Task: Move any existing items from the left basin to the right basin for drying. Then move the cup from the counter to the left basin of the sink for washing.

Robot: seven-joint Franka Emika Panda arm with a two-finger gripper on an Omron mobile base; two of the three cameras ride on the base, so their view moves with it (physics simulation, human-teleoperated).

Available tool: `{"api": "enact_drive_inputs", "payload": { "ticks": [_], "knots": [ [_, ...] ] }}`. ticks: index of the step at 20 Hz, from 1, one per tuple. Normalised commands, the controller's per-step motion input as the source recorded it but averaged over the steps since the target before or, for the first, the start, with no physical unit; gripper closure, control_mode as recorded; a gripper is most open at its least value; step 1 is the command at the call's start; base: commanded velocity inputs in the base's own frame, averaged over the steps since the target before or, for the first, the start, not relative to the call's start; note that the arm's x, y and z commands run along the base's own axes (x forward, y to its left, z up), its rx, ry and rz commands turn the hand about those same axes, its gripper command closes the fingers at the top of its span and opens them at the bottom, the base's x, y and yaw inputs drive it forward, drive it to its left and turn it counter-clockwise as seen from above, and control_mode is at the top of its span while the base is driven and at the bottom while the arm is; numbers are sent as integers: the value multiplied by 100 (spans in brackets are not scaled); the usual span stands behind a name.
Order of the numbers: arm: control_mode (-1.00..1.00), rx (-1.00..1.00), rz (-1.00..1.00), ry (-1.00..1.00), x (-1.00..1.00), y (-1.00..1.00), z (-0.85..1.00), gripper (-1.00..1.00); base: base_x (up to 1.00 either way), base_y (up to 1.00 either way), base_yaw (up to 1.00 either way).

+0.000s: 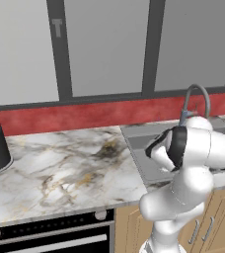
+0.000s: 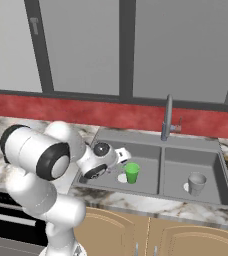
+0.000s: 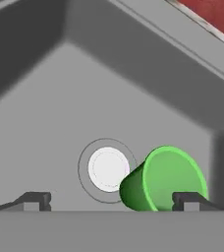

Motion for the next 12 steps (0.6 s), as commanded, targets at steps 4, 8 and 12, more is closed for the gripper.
{"api": "enact_drive_inputs", "payload": {
  "ticks": [4,8,12],
  "knots": [
    [-100,0,0,0,0,77,100,-100,0,0,0],
    [-100,0,0,0,0,42,100,-100,0,0,0],
    [-100,0,0,0,0,18,100,-100,0,0,0]
  ]
}}
